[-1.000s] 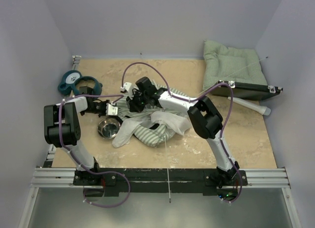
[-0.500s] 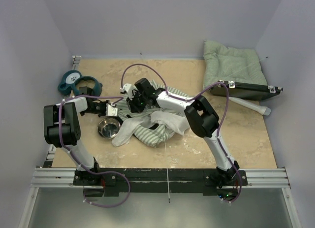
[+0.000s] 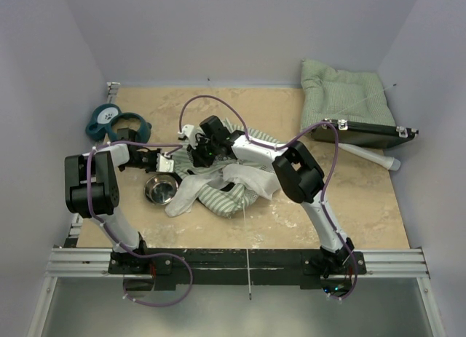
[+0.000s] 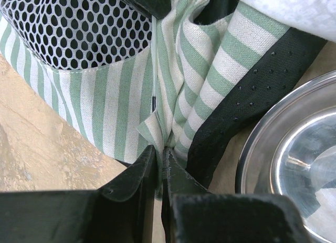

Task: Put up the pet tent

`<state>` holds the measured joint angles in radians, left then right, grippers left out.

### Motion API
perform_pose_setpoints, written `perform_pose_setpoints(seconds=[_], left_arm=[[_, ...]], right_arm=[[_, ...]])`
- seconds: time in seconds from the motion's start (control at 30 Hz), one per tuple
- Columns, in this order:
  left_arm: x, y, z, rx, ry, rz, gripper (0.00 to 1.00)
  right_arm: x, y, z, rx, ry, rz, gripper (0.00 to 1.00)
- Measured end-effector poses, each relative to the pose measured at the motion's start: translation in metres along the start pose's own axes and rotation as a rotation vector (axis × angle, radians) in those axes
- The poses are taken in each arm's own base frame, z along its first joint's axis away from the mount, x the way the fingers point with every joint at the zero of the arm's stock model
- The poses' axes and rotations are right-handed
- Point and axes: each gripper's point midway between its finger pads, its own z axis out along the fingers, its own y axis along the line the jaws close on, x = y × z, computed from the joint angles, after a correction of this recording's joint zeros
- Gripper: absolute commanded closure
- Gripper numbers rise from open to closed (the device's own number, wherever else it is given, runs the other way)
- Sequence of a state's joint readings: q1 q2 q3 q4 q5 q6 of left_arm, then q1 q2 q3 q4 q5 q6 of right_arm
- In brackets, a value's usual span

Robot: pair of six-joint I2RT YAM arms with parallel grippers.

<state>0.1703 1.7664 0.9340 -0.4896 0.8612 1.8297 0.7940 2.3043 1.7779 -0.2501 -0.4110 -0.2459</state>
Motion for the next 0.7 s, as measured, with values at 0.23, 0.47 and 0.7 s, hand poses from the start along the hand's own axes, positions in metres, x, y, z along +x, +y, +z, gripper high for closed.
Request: perform_pose_setpoints(seconds=[0.23, 0.47, 0.7], left_arm=[[0.000, 0.000, -0.001, 0.002, 0.000, 0.014, 0.94], [0.001, -0.001, -0.001, 0.005, -0.002, 0.028, 0.94], [0.001, -0.001, -0.001, 0.005, -0.001, 0.036, 0.94]], right_arm=[[-0.002, 0.002, 0.000, -0.017, -0.009, -0.020, 1.00], [-0.005, 0.003, 0.000, -0.023, -0.019, -0.020, 1.00], [-0.011, 0.004, -0.003, -0.020, -0.044, -0.012, 1.00]])
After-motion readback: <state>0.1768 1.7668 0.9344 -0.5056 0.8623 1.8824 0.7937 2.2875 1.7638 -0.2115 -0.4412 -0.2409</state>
